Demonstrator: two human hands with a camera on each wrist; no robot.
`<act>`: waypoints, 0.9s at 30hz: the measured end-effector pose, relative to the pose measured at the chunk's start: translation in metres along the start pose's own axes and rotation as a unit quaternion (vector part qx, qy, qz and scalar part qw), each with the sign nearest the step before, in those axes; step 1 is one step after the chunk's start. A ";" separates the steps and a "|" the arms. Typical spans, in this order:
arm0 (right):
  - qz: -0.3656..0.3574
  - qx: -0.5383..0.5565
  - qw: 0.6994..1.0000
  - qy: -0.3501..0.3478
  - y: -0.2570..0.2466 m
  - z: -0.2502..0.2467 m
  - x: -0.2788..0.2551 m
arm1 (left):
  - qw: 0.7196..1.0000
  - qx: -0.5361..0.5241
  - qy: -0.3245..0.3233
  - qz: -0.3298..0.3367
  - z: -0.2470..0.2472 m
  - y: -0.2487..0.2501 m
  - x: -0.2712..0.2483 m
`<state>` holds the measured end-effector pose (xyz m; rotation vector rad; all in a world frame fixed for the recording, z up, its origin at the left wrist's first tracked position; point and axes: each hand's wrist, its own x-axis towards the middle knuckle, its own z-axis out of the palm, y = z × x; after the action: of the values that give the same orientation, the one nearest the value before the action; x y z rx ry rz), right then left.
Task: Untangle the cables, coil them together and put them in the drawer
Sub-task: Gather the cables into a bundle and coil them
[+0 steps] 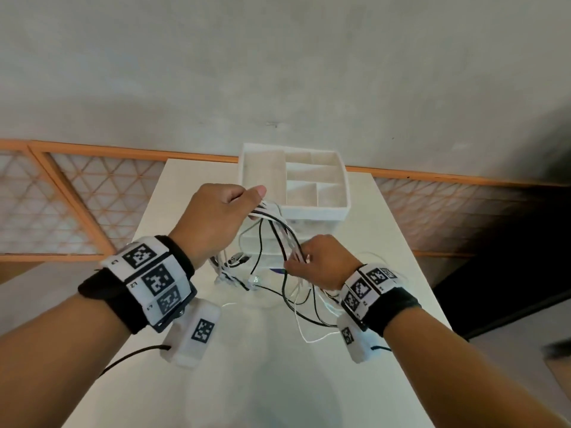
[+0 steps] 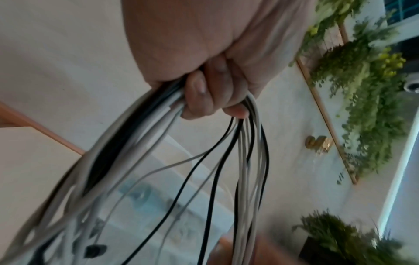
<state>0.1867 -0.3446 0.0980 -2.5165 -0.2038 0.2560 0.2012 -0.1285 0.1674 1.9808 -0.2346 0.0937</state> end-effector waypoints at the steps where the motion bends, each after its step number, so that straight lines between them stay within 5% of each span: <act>1: 0.042 -0.038 0.998 -0.027 0.016 0.006 -0.001 | 1.000 -0.011 0.012 0.002 -0.004 0.002 0.001; 4: 0.178 -0.129 0.975 -0.039 0.070 0.016 -0.008 | 0.999 -0.037 0.034 0.018 -0.019 0.009 0.007; 6: 0.239 -0.154 0.959 0.012 0.091 0.008 -0.014 | 0.998 -0.031 0.037 0.027 -0.024 0.011 0.009; 12: 0.201 -0.062 0.907 0.365 0.115 -0.046 -0.022 | 0.999 0.000 0.039 -0.011 -0.010 -0.001 0.005; 14: 0.216 -0.043 0.933 0.286 0.116 -0.045 -0.029 | 0.999 -0.002 0.039 -0.023 -0.006 -0.005 0.004; 17: 0.223 -0.050 0.972 0.055 0.121 -0.021 -0.042 | 0.999 0.017 0.031 -0.024 0.003 -0.008 0.001; 19: 0.203 -0.061 0.977 -0.009 0.110 -0.017 -0.046 | 0.999 0.039 0.017 -0.018 0.010 -0.010 -0.002; 22: 0.125 -0.047 0.991 0.027 0.066 -0.030 -0.040 | 0.997 0.079 -0.014 -0.005 0.020 -0.009 -0.008; 27: -0.118 0.100 0.980 0.122 -0.034 -0.027 -0.032 | 0.992 0.092 -0.078 0.041 0.038 -0.001 -0.016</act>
<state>0.1591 -0.3384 0.1437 -2.2718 -0.3546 -0.1214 0.1841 -0.1608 0.1477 2.1637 -0.4208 0.0130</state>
